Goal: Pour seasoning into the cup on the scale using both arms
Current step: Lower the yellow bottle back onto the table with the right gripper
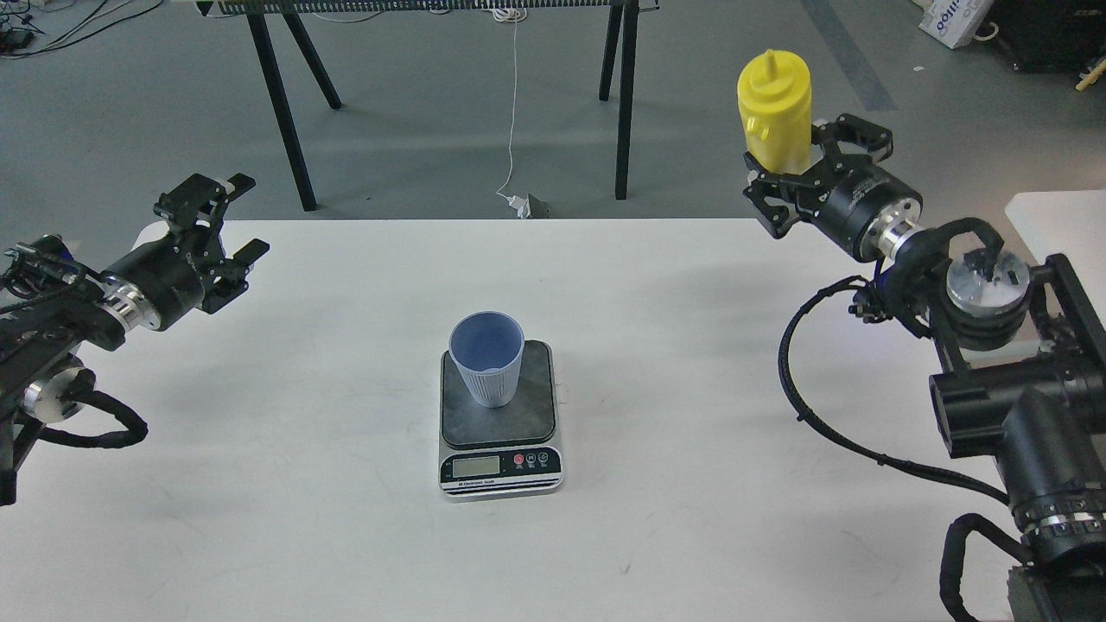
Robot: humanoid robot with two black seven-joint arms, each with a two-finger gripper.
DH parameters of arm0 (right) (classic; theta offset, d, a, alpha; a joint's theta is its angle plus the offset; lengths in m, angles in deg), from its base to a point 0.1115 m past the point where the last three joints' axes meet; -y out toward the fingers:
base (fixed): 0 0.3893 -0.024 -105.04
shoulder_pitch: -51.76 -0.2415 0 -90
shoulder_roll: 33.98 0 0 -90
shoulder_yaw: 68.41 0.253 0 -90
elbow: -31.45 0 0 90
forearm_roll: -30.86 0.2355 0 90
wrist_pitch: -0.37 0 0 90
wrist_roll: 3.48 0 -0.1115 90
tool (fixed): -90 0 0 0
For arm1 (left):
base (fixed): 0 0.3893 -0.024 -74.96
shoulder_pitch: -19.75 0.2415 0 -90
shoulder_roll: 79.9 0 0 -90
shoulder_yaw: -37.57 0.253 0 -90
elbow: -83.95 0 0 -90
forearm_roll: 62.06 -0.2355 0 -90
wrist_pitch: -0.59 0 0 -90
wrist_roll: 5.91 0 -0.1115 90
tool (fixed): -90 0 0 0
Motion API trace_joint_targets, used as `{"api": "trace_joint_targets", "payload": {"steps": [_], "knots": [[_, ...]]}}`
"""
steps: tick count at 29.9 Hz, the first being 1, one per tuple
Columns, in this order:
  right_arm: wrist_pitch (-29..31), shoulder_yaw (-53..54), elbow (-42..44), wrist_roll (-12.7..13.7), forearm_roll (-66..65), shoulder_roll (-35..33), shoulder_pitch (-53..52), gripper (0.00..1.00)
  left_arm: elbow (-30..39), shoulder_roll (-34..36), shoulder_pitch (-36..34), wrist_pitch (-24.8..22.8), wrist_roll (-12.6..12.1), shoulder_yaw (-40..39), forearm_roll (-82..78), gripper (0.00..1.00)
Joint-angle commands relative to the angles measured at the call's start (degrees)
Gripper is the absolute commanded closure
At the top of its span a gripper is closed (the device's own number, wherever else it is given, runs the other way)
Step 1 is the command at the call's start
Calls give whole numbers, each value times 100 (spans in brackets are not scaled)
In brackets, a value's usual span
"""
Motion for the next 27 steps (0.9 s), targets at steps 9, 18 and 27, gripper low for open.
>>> {"api": "trace_joint_targets", "payload": {"steps": [9,18,27], "knots": [[1609,-433,68,-2,183,416,1888,93,-2,-12,19,-1,0,6,-35,1],[1935,-459,585,-2,183,592,2073,85,-10,-21,10,-1,0,6,-52,1],[2032,-652,1096,-2,183,592,2065,58,-2,-29,28,-1,0,6,-52,1]]}}
